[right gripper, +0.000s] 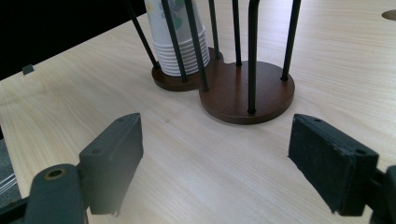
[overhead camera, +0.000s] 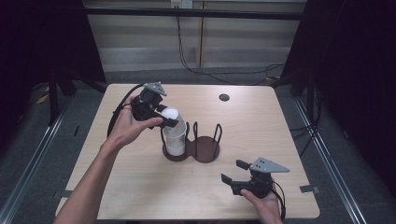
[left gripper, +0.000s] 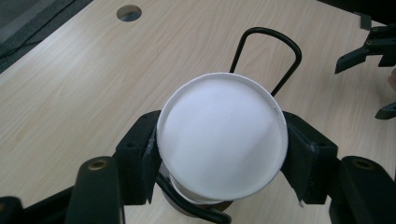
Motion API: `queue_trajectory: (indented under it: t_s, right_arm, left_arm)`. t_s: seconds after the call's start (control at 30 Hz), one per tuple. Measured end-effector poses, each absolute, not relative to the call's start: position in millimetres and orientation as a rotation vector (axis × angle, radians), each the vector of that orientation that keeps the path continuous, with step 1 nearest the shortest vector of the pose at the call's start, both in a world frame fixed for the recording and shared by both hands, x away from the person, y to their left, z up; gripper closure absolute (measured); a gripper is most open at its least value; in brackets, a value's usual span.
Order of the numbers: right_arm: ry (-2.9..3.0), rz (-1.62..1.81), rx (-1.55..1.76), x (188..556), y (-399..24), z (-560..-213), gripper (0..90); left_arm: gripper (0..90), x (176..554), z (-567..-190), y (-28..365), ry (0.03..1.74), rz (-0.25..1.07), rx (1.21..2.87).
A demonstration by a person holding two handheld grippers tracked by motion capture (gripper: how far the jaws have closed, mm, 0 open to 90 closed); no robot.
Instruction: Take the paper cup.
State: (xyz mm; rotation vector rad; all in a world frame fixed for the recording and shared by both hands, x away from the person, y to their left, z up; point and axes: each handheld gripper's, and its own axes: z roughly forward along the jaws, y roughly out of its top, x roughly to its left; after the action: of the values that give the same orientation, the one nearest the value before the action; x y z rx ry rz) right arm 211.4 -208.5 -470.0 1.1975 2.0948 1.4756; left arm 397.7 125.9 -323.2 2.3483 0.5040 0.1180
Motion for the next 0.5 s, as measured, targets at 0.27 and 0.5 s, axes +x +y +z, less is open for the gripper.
queue_trajectory:
  t_s: [0.27,0.5]
  right_arm:
    - [2.096,1.479,1.196,211.7,-208.6,-470.2,17.5]
    - [2.096,1.478,1.200,211.7,-208.5,-470.3,17.4]
  left_arm:
    - [36.4,393.4,-318.6,128.3,0.502,0.137,2.301]
    - [36.4,389.2,-316.2,133.3,0.509,0.133,2.242]
